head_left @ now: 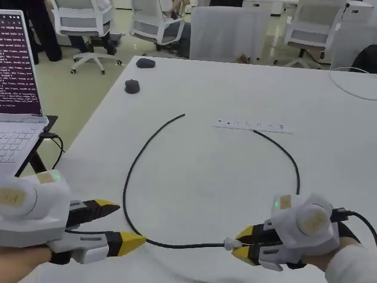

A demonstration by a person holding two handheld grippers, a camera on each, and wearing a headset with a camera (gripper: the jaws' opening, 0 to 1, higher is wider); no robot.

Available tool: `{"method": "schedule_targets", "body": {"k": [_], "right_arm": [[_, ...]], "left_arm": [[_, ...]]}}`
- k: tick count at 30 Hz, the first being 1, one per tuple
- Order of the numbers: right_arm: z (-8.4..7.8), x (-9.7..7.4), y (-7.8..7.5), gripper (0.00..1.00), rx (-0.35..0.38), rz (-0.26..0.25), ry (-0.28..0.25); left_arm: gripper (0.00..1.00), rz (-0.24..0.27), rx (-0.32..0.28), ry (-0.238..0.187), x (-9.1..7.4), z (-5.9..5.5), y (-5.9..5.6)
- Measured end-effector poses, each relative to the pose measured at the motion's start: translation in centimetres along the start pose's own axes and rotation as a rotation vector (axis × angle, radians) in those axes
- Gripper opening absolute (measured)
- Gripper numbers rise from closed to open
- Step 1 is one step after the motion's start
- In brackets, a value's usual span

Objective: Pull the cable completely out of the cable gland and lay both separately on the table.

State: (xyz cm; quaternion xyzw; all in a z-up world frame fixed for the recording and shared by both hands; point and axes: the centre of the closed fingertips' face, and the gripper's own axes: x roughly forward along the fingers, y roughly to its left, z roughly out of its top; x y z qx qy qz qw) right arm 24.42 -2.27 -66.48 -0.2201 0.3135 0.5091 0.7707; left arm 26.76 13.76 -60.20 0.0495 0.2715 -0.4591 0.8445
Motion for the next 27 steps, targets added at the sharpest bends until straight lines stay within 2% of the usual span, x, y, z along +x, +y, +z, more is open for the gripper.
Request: {"method": "schedule_targets", "body": {"k": [3, 7, 9, 10, 12, 16, 22, 25, 27], "right_arm": [[2.5, -0.4, 0.2, 0.12, -0.026, -0.011, -0.029], [5.0, -0.8, 0.7, 0.11, -0.07, -0.023, -0.053], [6.1, -1.1, 0.8, 0.11, -0.099, -0.034, -0.062], [6.8, -1.3, 0.9, 0.11, -0.103, -0.037, -0.072], [7.9, -1.6, 1.1, 0.11, -0.114, -0.041, -0.092], [9.4, -2.0, 1.5, 0.11, -0.127, -0.045, -0.116], [11.7, -2.9, 2.4, 0.11, -0.176, -0.043, -0.156], [12.7, -3.3, 2.9, 0.11, -0.206, -0.038, -0.175], [13.1, -3.6, 3.3, 0.11, -0.229, -0.031, -0.182]], "left_arm": [[0.48, -0.039, 0.012, -0.031, -0.4, 1.8, -0.7], [0.39, -0.124, -0.033, -0.052, -0.5, 3.8, -2.1], [0.36, -0.162, -0.005, -0.064, -0.4, 4.8, -2.9], [0.37, -0.178, 0.029, -0.065, -0.2, 5.4, -3.4], [0.38, -0.188, 0.059, -0.062, 0.2, 5.9, -3.8], [0.38, -0.212, 0.077, -0.061, 1.1, 6.3, -4.1], [0.37, -0.269, 0.125, -0.074, 1.4, 7.0, -5.2], [0.35, -0.312, 0.124, -0.089, 1.3, 7.1, -6.0], [0.34, -0.373, 0.109, -0.121, 1.1, 7.6, -7.1]]}}
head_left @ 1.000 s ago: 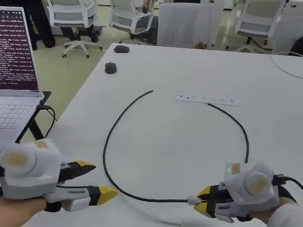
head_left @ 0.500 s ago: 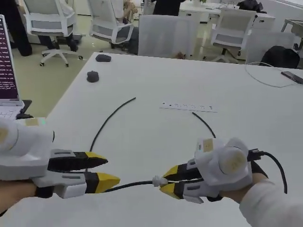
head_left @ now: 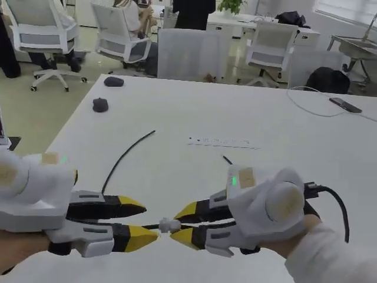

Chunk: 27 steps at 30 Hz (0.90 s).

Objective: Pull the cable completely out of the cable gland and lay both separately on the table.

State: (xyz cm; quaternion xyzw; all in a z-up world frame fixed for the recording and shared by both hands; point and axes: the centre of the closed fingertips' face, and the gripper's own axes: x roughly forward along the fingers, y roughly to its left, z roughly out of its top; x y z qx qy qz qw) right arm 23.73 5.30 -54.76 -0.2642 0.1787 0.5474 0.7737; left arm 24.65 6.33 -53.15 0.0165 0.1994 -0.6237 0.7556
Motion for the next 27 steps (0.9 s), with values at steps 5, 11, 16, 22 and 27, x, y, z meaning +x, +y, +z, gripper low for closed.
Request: {"method": "schedule_targets", "body": {"k": [5, 11, 16, 22, 27], "right_arm": [[1.3, -0.6, 0.5, 0.11, -0.047, 0.024, -0.04], [2.0, -1.5, 1.0, 0.11, -0.101, 0.031, -0.074], [2.7, -2.6, 1.1, 0.11, -0.107, 0.028, -0.121], [4.2, -3.8, 0.9, 0.12, 0.12, 0.068, -0.258], [5.6, -5.5, 0.0, 0.14, 0.224, 0.074, -0.397]], "left_arm": [[0.26, -0.05, 0.047, -0.026, 0.2, 0.6, -1.0], [0.2, -0.123, 0.096, -0.048, 0.3, 1.2, -1.9], [0.17, -0.165, 0.141, -0.096, 0.2, 2.2, -3.1], [0.16, -0.146, 0.155, -0.12, -0.4, 3.8, -4.1], [0.16, -0.127, 0.161, -0.148, -1.2, 5.4, -4.0]]}}
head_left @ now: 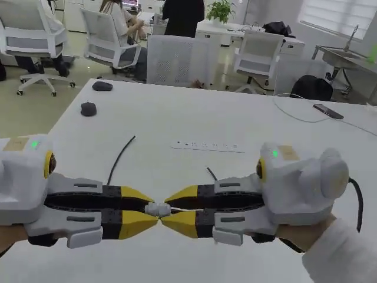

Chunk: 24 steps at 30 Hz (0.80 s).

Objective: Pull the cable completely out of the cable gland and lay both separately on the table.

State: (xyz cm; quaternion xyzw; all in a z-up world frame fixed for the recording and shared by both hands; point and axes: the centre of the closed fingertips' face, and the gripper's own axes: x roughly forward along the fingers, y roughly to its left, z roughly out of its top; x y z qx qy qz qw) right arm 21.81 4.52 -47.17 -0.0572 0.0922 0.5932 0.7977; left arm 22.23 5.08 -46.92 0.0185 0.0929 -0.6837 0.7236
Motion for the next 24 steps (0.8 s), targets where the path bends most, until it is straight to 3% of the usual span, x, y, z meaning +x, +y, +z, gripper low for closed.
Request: {"method": "schedule_targets", "body": {"k": [4, 10, 11, 18, 24], "right_arm": [[0.8, 0.1, 0.4, 0.15, -0.016, 0.028, -0.037], [1.2, 0.8, 0.5, 0.12, -0.014, 0.062, -0.062], [1.4, 0.9, 0.6, 0.12, -0.049, 0.063, -0.076], [1.6, 1.1, 1.3, 0.1, -0.054, 0.1, -0.089], [1.9, 0.9, 1.9, 0.1, -0.146, 0.111, -0.113]], "left_arm": [[0.16, -0.01, -0.043, -0.001, 0.0, 0.5, -0.2], [0.16, -0.002, -0.062, -0.009, -0.4, 0.6, 0.0], [0.16, -0.003, -0.068, -0.013, -0.5, 0.7, 0.0], [0.15, -0.04, -0.117, 0.007, -0.9, 0.7, -0.4], [0.14, -0.087, -0.191, -0.005, -0.8, 0.8, -0.8]]}}
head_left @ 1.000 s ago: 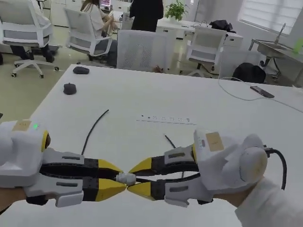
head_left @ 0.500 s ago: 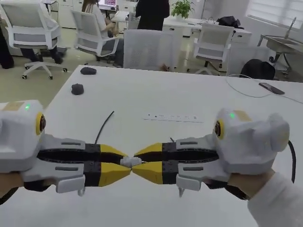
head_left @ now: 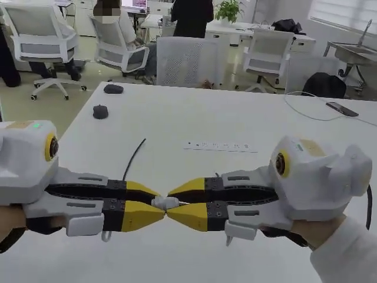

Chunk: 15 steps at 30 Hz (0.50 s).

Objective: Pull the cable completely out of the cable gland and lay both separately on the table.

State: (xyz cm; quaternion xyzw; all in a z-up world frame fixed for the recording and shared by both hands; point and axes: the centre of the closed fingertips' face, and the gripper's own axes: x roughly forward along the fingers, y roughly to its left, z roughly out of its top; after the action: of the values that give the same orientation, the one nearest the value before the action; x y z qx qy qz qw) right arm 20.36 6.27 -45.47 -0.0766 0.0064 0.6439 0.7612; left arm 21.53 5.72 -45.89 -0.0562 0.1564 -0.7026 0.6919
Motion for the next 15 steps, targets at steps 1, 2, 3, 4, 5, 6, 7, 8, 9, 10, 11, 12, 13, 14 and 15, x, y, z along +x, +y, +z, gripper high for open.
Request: {"method": "schedule_targets", "body": {"k": [1, 2, 3, 4, 5, 6, 7, 8, 9, 10, 11, 12, 13, 14, 15], "right_arm": [[0.0, 0.0, 0.0, 0.1, -0.014, 0.001, 0.0], [-0.1, -0.1, 0.2, 0.1, -0.021, 0.007, -0.001], [-0.1, -0.1, 0.2, 0.1, -0.02, 0.008, -0.004], [0.1, -0.1, 0.3, 0.1, -0.028, 0.012, -0.013], [0.3, -0.1, 0.3, 0.09, -0.048, 0.012, -0.024], [0.6, -0.1, 0.5, 0.09, -0.069, 0.018, -0.037], [0.7, -0.1, 0.7, 0.09, -0.074, 0.022, -0.041], [0.9, 0.0, 0.8, 0.09, -0.087, 0.026, -0.04], [0.9, 0.0, 0.9, 0.09, -0.112, 0.032, -0.038], [0.9, 0.0, 0.9, 0.09, -0.139, 0.035, -0.034], [1.0, 0.1, 1.1, 0.09, -0.17, 0.041, -0.035], [1.0, 0.1, 1.2, 0.09, -0.163, 0.044, -0.033], [1.1, 0.1, 1.2, 0.09, -0.172, 0.045, -0.034], [1.2, 0.1, 1.2, 0.09, -0.188, 0.048, -0.033], [1.3, 0.1, 1.4, 0.09, -0.218, 0.056, -0.031]], "left_arm": [[0.14, -0.002, 0.0, 0.001, 0.1, 0.0, 0.1], [0.14, -0.008, -0.01, 0.001, 0.1, -0.1, 0.0], [0.14, -0.018, -0.025, 0.0, 0.1, -0.1, -0.1], [0.14, -0.028, -0.044, -0.012, 0.1, 0.0, -0.2], [0.14, -0.036, -0.055, -0.022, 0.0, 0.1, -0.2], [0.14, -0.056, -0.079, -0.034, 0.0, 0.3, -0.5], [0.14, -0.065, -0.087, -0.036, -0.1, 0.4, -0.6], [0.14, -0.07, -0.095, -0.034, -0.1, 0.4, -0.6], [0.14, -0.075, -0.102, -0.031, -0.1, 0.4, -0.7], [0.14, -0.085, -0.12, -0.025, -0.1, 0.3, -0.8], [0.14, -0.097, -0.144, -0.028, -0.2, 0.3, -0.8], [0.14, -0.107, -0.167, -0.029, -0.2, 0.2, -1.0], [0.14, -0.116, -0.197, -0.039, -0.3, 0.3, -1.0], [0.14, -0.123, -0.214, -0.043, -0.3, 0.4, -1.1], [0.14, -0.138, -0.244, -0.047, -0.4, 0.4, -1.2]]}}
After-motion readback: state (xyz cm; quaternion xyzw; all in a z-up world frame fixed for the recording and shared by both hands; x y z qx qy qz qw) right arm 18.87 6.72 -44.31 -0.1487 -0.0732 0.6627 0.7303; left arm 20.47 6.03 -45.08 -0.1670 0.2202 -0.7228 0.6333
